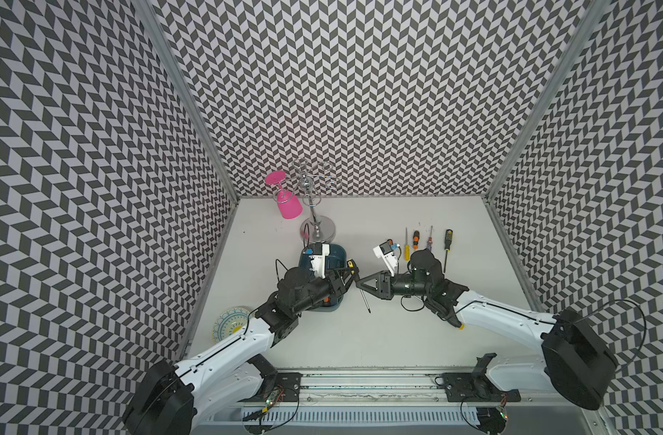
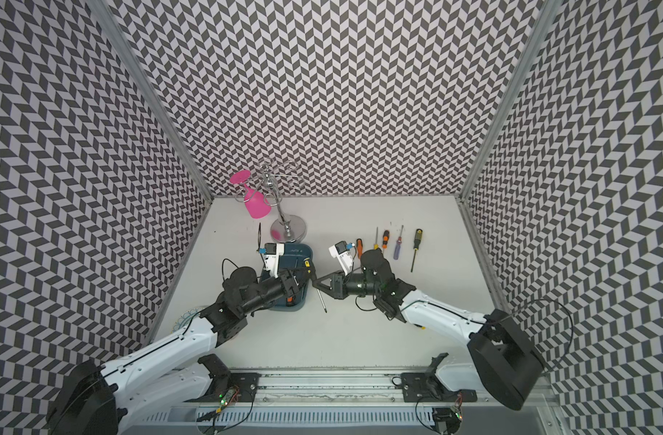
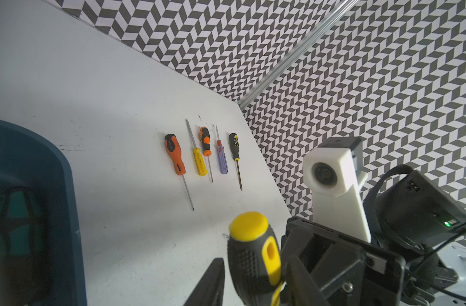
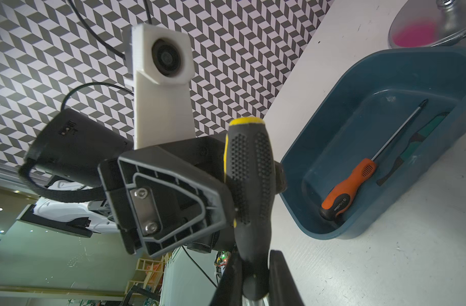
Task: Put the screwdriver on the desktop into the storage box
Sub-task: Pick up the screwdriver from the center of the board.
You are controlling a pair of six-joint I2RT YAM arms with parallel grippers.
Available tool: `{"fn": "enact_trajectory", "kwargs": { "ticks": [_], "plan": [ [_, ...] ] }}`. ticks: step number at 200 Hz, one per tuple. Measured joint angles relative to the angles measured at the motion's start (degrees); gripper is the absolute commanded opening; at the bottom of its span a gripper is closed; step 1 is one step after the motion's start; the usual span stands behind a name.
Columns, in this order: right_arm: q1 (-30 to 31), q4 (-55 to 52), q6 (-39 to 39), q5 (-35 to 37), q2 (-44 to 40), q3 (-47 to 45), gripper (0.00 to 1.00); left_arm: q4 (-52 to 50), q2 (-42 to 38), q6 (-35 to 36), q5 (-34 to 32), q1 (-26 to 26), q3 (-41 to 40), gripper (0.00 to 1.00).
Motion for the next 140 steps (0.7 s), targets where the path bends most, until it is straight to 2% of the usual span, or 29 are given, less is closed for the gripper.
{"fn": "enact_trajectory", "kwargs": {
  "ticks": [53,72,105,140],
  "plan": [
    [0.0,1.1,0.4,-0.2,0.0,-0.7,0.15,1.5,1.2,-1.1,1.1,0.0,0.0,0.20],
    [0.0,1.2,0.4,-0.1,0.0,-0.7,0.20,1.6,1.2,-0.9,1.2,0.0,0.0,0.14],
    [0.0,1.2,0.3,-0.1,0.0,-0.7,0.35,1.0,1.2,-0.4,1.2,0.0,0.0,0.02],
    [0.0,0.6,-0.4,0.3,0.0,-0.7,0.40,-1.8,1.3,1.2,0.7,0.0,0.8,0.00]
  ]
}}
